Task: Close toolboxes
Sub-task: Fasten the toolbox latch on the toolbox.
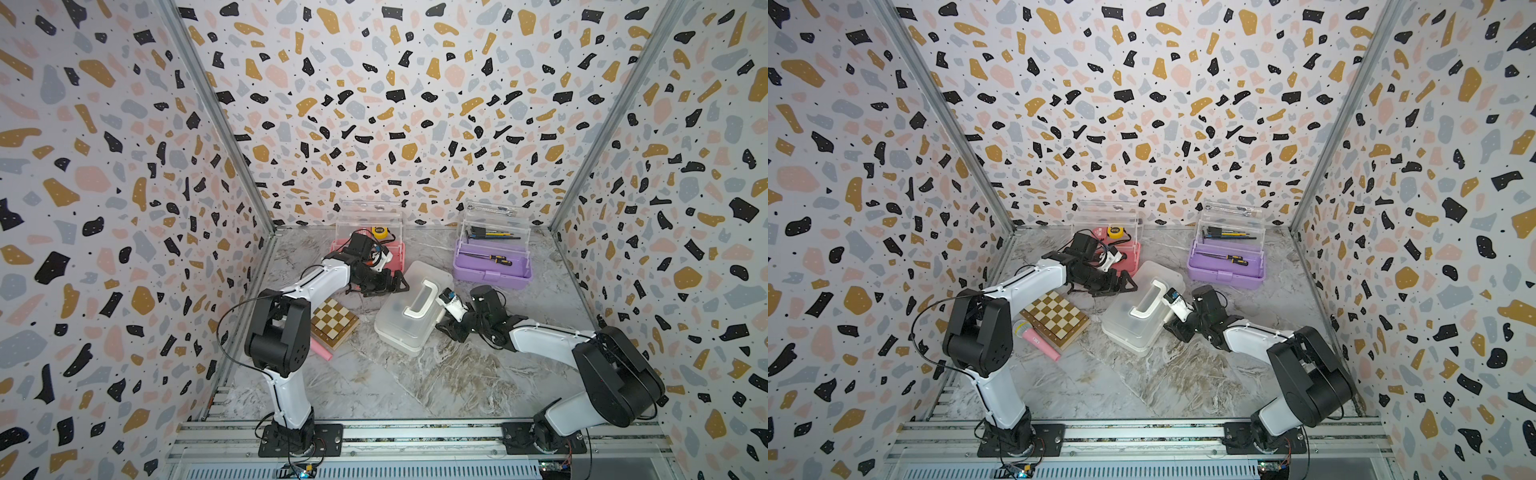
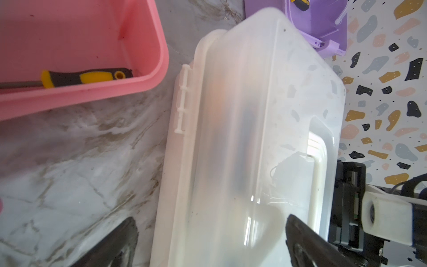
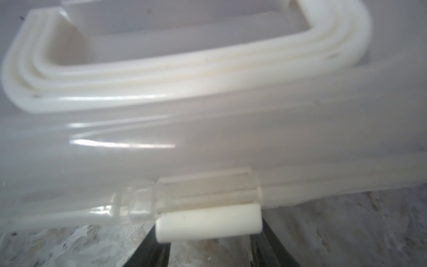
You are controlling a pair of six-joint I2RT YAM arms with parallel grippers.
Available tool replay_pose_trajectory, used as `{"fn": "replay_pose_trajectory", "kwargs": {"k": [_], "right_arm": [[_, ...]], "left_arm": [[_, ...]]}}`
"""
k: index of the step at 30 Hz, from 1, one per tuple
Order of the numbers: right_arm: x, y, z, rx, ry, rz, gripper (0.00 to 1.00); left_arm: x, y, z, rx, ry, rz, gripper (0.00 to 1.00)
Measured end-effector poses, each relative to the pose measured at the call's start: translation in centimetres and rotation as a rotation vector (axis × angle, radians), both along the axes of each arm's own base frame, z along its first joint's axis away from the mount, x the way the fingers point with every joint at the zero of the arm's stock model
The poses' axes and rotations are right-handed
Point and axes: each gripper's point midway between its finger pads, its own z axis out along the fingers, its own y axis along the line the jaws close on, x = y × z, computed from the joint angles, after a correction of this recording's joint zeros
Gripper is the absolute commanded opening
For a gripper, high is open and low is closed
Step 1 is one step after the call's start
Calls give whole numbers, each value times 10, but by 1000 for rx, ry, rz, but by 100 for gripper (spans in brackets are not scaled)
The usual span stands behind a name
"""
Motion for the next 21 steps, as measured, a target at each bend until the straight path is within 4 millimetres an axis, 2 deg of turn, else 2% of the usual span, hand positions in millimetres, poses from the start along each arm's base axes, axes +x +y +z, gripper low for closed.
{"fn": "replay_pose_trajectory", "kwargs": {"k": [6,21], "right_arm": [[-4,-4,1,-41,35,1,27],[-8,-8,1,-90,88,5,27]], "left_arm": [[-6,-1,0,26,0,-11,98],[-24,-27,0,28,4,-78,97]]}}
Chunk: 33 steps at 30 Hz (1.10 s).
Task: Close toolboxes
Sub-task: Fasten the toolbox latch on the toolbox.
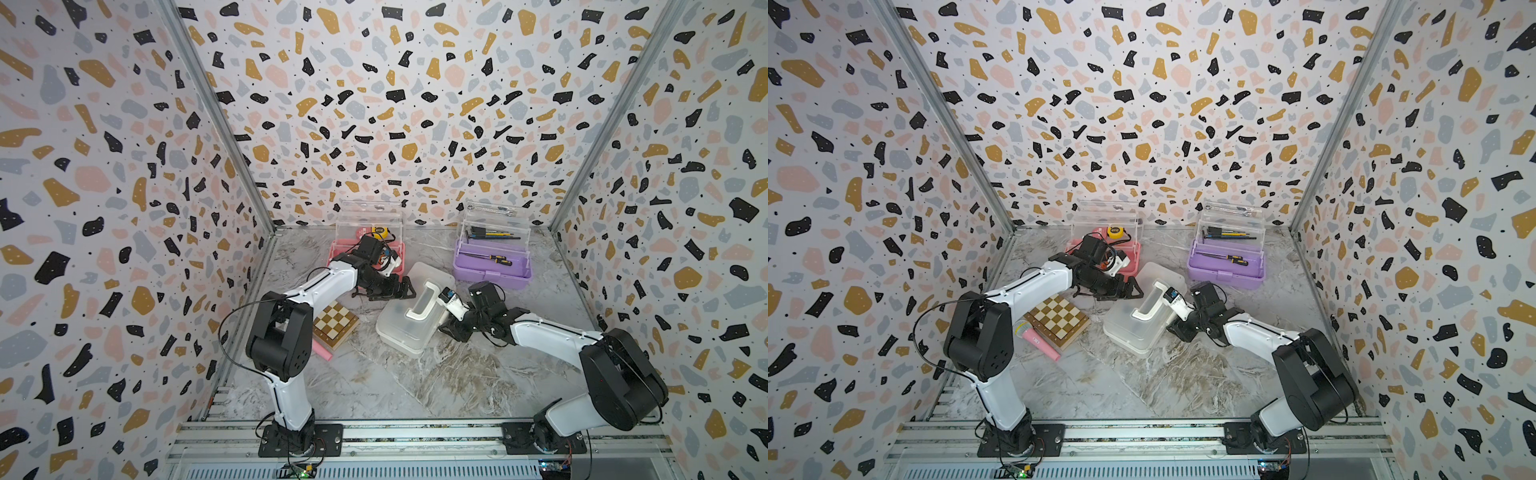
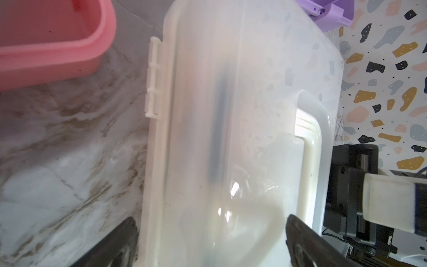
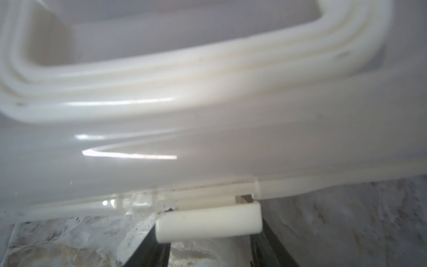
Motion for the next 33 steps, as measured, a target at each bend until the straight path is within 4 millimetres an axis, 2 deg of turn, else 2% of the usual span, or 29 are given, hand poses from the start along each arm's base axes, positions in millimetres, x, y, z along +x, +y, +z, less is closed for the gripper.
{"fn": "replay_pose_trajectory", "kwargs": {"k": [9,23,33], "right_arm": [[-1,0,5,-38,47,2,26],[0,4,2,-110,119,29,24],[-1,4,2,-133,110,32,18]], "left_arm": [[-1,-4,0,-3,-8,-11,92],[3,-7,0,-21,-35,-13,92],[4,-8,0,-25,-41,-14,92]]}}
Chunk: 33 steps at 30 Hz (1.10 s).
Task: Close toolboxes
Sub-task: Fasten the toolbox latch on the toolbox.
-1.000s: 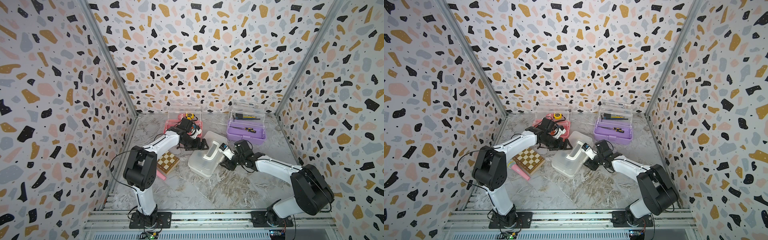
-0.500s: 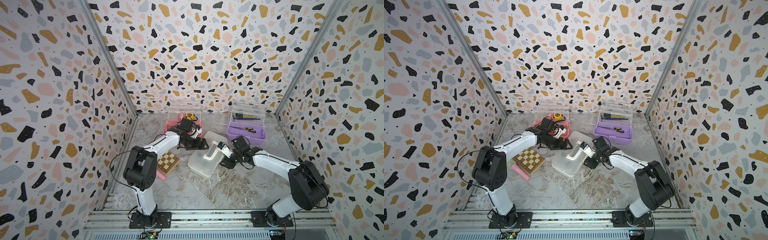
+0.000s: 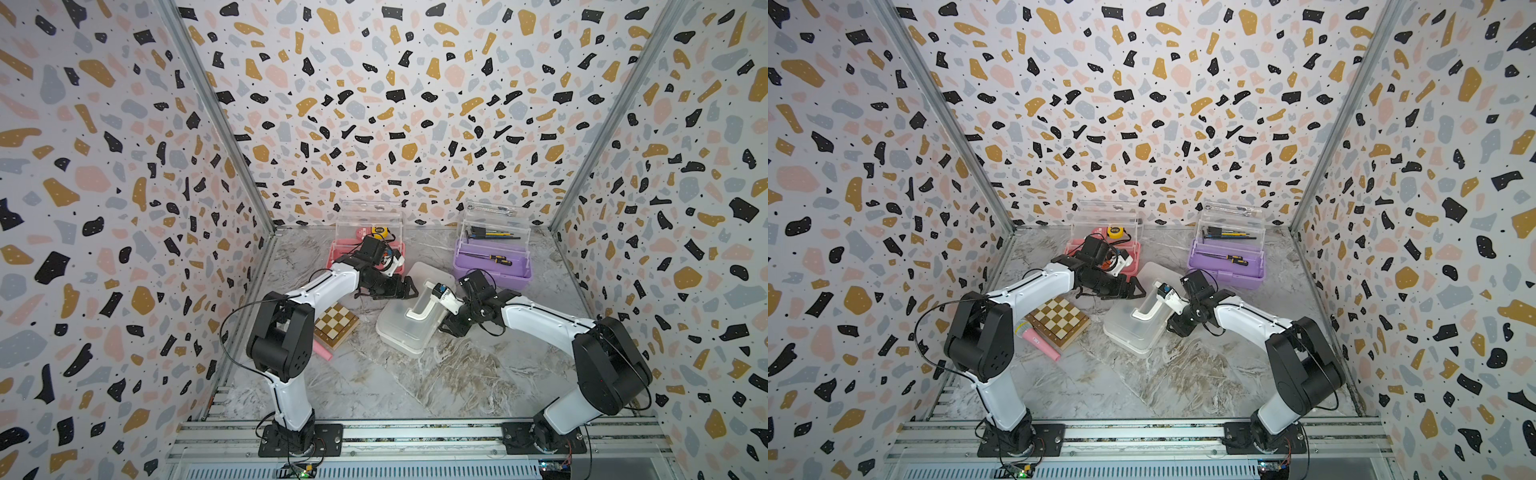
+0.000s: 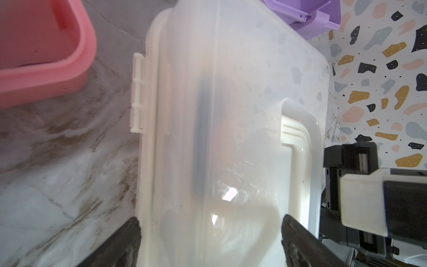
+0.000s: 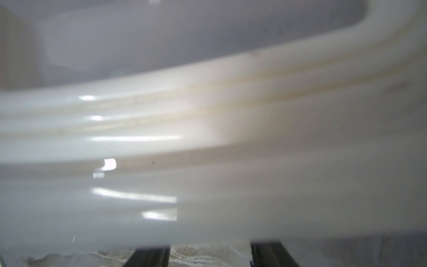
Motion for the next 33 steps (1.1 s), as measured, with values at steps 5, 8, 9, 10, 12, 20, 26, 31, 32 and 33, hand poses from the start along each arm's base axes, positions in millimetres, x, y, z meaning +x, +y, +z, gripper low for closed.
{"fn": "replay_pose_trajectory", "kwargs": {"k": [5,8,9,10,12,20,26,31,32,33], "right_arm": [[0,-1,4,-9,-17,3,16],[-1,-2,6,-12,-26,4,16],[-1,-2,8,-12,-31,5,16],[-1,-2,9,-11,-36,6,16],[-1,-2,11,-12,-43,10,16],[1,1,9,-28,-52,29,15],[5,7,4,-47,-36,47,13],[9,10,4,-49,-43,63,13],[9,11,4,-48,-45,64,13],[9,11,4,-48,-45,65,15]], "left_arm": [[0,0,0,-1,-1,0,92],[0,0,0,-2,-1,-1,91],[1,0,0,-2,-1,-1,91],[1,-1,-1,-2,-1,-1,91],[2,-1,-1,-5,-3,-1,91],[3,-2,-1,-8,-9,-2,91],[6,0,-1,-4,-23,7,91],[12,2,1,4,-47,20,91],[12,3,0,6,-48,21,91],[12,3,1,7,-49,22,92]]}}
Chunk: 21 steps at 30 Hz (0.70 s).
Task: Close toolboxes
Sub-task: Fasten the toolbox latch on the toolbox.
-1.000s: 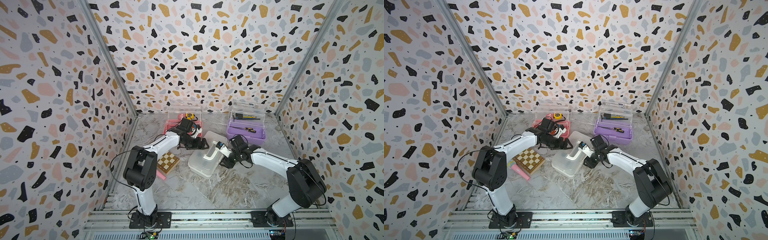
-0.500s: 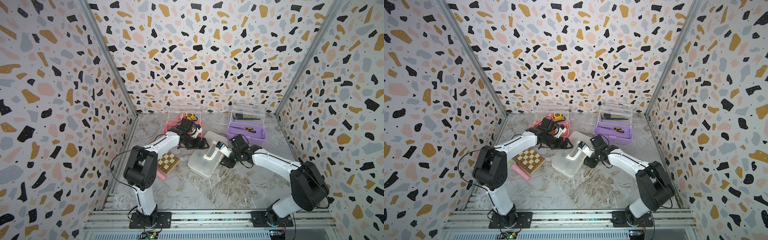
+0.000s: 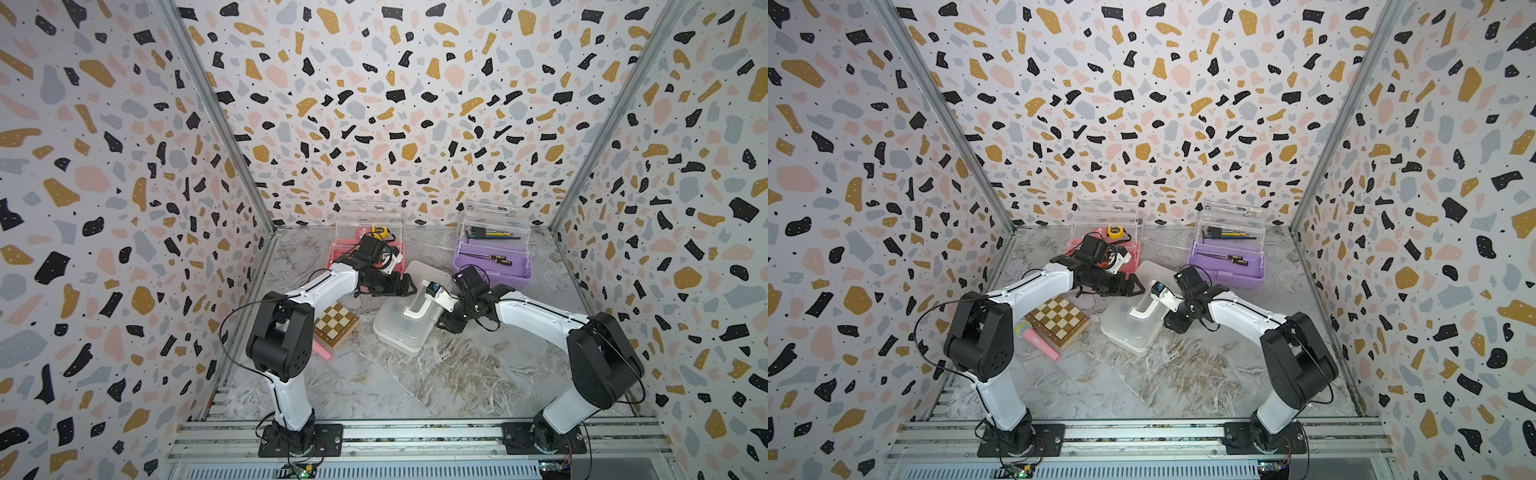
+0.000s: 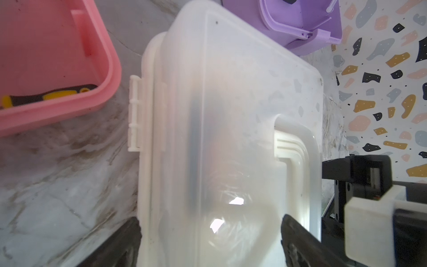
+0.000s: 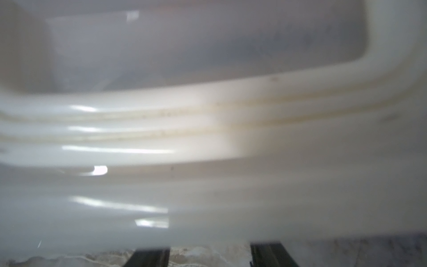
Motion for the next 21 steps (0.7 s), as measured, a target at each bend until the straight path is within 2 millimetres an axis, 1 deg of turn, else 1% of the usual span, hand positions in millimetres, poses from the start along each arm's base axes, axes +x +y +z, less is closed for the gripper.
{"fn": "replay_pose_trajectory", "kwargs": {"k": [2,4,6,9,14,16,19,21], "right_arm": [[0,0,0,0,-1,-1,21],[0,0,1,0,-3,-4,33],[0,-1,2,-2,-6,-10,42],[-2,-2,6,7,-21,-26,50],[-13,-1,32,77,-54,-54,56],[-18,-1,44,111,-68,-63,57],[-23,0,65,180,-104,-66,49],[-25,-1,69,201,-117,-67,48]], "left_arm": [[0,0,0,0,0,2,92],[0,0,0,0,5,7,93],[0,1,0,0,12,14,94],[0,2,1,4,31,33,94],[-6,5,3,4,101,71,95],[-6,7,6,6,117,83,95],[-6,9,9,8,135,98,95],[-6,11,8,10,143,103,95]]}}
